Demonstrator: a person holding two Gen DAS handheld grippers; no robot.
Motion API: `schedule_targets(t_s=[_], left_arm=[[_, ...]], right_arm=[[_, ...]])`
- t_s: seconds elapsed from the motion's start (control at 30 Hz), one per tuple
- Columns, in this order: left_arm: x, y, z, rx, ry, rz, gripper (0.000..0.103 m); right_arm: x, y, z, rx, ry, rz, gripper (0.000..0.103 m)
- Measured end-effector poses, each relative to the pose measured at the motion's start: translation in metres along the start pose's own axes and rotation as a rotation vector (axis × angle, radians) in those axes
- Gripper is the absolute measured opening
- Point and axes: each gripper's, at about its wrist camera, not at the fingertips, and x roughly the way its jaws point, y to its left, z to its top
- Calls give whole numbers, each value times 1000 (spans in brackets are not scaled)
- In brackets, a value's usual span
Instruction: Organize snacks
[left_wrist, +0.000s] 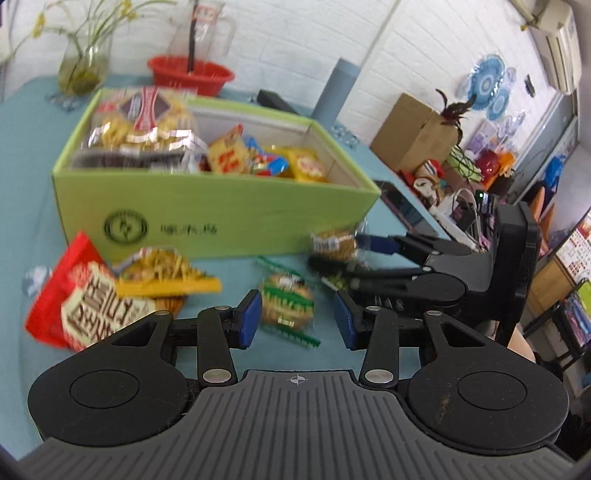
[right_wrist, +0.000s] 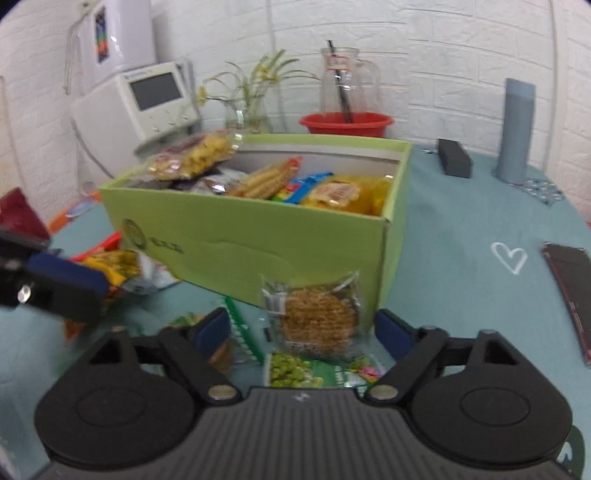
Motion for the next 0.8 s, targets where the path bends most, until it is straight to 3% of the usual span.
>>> schedule_targets(t_s=[0.03,0.1,0.2,0.3,0.53,0.63,0.8], left_arm=[[0,2,-3,-9,4,-8,22],[0,5,-6,-13,6,-4,22],[-4,6,-9,-4,0,2,23],[-10,5,-9,5,-11,-4,23],[-25,-18,14,70,-70,-62,24],[-28,-27,1,145,-44,-44,33],[-19,-29,-35,189,49,-8,33]], right_arm=[[-2,-2,-3,0,-3,1,57],[-8,-8,-8,35,-4,26,53],[-29,-6,-15,44,-37,-6,52],[-55,-9,-14,89,-90,19,52],[-80,0,33,25,-213,36,53],[-82,5,29,36,-215,67,53],[-77,8,-1,60,-147,78,53]])
